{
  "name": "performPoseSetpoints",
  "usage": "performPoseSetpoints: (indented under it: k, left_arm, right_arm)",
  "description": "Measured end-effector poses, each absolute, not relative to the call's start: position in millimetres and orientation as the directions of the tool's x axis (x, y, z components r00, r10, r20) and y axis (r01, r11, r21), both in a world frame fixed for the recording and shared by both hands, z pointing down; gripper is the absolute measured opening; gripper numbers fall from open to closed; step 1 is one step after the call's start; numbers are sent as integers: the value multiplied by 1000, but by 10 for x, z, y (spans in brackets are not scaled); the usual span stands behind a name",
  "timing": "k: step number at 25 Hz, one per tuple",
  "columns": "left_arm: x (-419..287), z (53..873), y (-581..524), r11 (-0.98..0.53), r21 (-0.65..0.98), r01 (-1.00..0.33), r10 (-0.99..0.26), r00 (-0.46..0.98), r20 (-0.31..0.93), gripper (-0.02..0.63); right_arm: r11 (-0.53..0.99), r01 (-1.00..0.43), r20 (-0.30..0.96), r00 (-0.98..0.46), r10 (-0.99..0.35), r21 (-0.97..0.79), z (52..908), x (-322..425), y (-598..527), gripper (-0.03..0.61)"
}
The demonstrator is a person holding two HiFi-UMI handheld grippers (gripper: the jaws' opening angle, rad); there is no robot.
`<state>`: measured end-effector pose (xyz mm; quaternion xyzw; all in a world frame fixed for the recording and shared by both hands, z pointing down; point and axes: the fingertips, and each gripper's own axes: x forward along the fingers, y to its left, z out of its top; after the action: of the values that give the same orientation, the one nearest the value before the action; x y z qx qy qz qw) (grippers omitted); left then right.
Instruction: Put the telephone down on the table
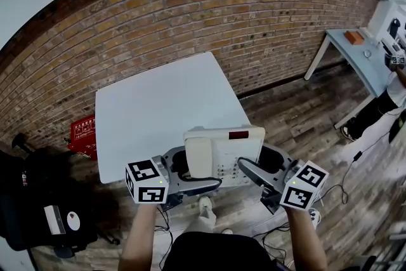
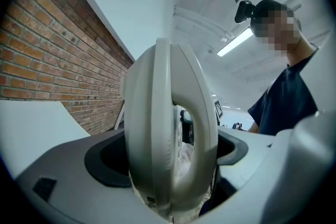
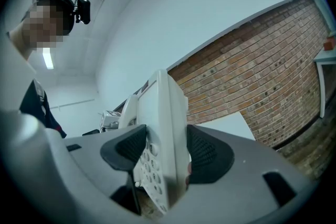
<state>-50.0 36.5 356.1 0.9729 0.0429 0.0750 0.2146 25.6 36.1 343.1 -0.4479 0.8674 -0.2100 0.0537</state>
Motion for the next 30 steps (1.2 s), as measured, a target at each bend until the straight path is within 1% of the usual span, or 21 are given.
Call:
performPoseSetpoints:
  k: [16,30]
  left_arm:
    - [-586,3634,-274,-889,447,96,159,982,105,449]
    - [-551,3721,-661,-877,472,94,163,981,108,449]
  right_arm:
    - [465,-785,142,-558,-818,-409,3482,154,-258,245]
    - [452,-790,173,-556,-813,-415,3550,184,-654,245]
